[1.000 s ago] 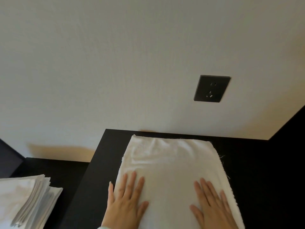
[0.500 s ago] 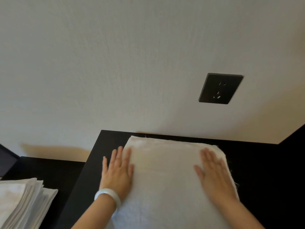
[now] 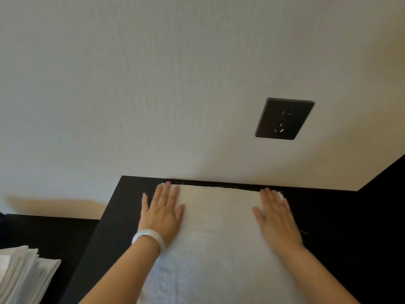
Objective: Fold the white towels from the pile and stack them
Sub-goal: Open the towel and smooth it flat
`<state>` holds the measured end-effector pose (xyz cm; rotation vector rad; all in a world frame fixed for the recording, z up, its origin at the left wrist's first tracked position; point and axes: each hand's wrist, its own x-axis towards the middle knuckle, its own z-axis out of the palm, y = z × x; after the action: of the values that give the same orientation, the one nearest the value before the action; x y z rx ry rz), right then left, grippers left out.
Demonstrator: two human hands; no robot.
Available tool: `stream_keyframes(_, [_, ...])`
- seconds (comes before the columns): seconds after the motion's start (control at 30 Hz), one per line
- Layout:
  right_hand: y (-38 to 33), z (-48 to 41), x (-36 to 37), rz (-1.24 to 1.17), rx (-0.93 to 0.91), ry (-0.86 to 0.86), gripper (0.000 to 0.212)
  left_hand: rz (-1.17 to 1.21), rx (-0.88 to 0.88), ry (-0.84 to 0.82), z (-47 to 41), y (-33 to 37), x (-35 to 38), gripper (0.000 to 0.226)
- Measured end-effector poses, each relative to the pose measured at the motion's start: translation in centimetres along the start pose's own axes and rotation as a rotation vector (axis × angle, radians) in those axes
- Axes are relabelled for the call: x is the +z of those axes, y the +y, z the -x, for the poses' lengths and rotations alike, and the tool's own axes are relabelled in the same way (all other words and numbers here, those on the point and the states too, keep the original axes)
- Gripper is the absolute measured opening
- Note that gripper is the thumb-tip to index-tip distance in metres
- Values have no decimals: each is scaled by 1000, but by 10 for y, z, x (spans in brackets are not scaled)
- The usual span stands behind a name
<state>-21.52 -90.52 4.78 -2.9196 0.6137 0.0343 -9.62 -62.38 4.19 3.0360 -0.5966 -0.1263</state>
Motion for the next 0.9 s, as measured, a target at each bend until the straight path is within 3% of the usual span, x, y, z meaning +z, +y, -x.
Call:
stream_keyframes(0.1, [14,0,-8,31,107,-19,65,37,-106,-38,2,-14,-4,64])
stream_keyframes(0.17, [-1,2,-6,75,75,75,66,-19,-109,24,5,0,-8,66])
stream_keyframes(0.23, [-34,6,-2,22,-63,133,66,-26,41,93,10,29,-8,66])
stream_keyframes(0.3, [-66,15,10,-25,-252,58,64,23,216,20,19,56,-2,64])
stream_keyframes(0.37, [-76,22,19,16,-321,3,61,33,255,-43,23,60,5,58])
stream_keyframes(0.53, [-14,19,5,27,10,44,63,3,30,0,15,4,4,60])
stream_keyframes(0.67, [4,30,-5,40,186,21,69,12,-101,-65,28,-12,-9,65])
stream_keyframes(0.73, [-15,40,-3,48,93,77,69,-16,-45,10,47,10,-21,72])
stream_keyframes(0.8, [-46,58,6,-17,-131,38,68,27,141,52,71,38,-20,66])
stream_keyframes(0.87, [-69,79,19,-23,-297,-38,65,37,275,9,93,55,-14,61])
stream_keyframes(0.9, [-69,86,22,-1,-302,-42,64,54,258,-62,100,54,-13,63])
